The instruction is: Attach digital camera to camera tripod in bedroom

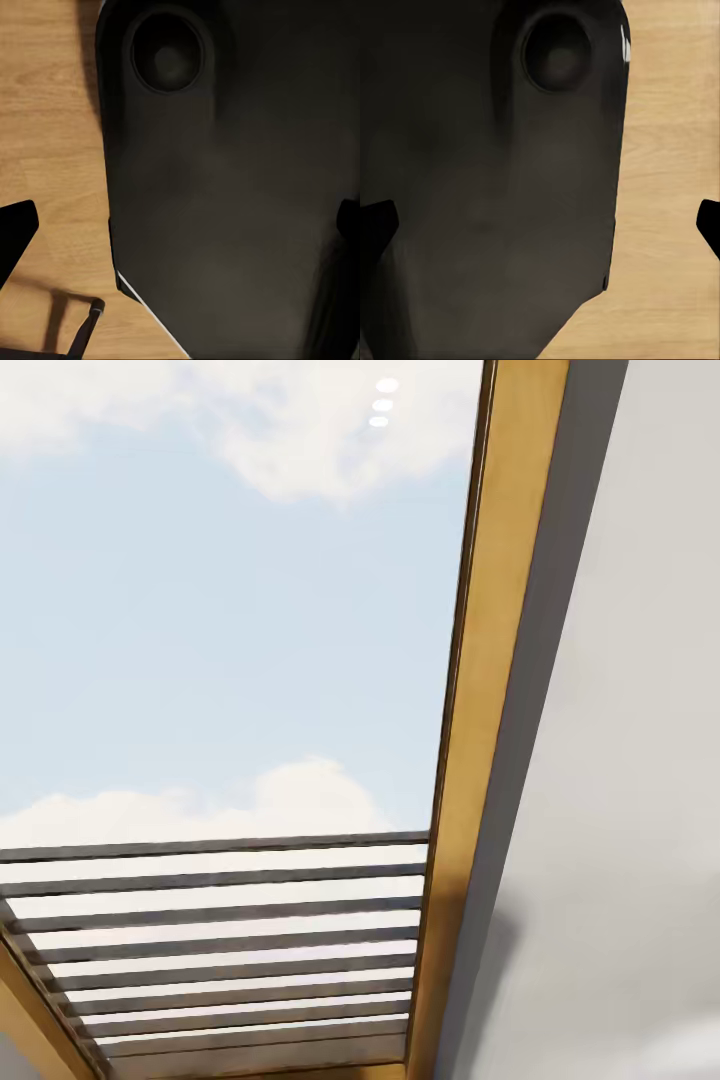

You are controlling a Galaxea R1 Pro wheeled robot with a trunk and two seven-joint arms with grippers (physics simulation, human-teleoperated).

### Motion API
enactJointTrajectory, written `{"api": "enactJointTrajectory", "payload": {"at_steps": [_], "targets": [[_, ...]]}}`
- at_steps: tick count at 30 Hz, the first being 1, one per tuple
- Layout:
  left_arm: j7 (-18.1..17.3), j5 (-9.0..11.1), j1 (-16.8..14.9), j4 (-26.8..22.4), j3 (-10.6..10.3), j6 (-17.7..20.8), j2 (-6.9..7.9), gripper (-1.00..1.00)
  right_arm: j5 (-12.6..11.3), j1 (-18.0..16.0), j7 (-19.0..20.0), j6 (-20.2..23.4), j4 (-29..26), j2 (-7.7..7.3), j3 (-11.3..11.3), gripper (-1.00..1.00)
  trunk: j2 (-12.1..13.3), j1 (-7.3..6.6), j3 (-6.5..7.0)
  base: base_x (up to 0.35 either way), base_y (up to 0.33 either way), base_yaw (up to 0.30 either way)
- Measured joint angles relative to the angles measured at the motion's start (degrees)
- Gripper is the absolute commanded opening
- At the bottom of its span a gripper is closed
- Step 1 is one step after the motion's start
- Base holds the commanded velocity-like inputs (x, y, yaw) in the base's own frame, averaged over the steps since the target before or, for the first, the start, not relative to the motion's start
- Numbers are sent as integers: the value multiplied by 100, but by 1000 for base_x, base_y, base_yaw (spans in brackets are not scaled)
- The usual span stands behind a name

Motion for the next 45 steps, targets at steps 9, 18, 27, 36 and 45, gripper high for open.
{"api": "enactJointTrajectory", "payload": {"at_steps": [9,18,27,36,45], "targets": [[-41,18,15,-57,37,-55,-47,100,68,-17,-8,-12,-34,-36,41,100,1,0,2,0,0,0],[-46,-12,15,-56,32,-65,-52,100,77,-17,-8,-15,-34,-49,41,100,1,0,2,0,0,0],[-44,-14,15,-56,32,-66,-52,100,79,-17,-8,-16,-34,-51,41,100,1,0,2,0,0,0],[-42,-8,15,-56,32,-66,-52,100,88,-17,20,-16,-34,-50,45,100,1,0,2,0,0,0],[-40,230,15,-56,34,-66,-52,100,43,-17,-23,-31,-35,-30,41,100,1,0,2,0,0,0]]}}
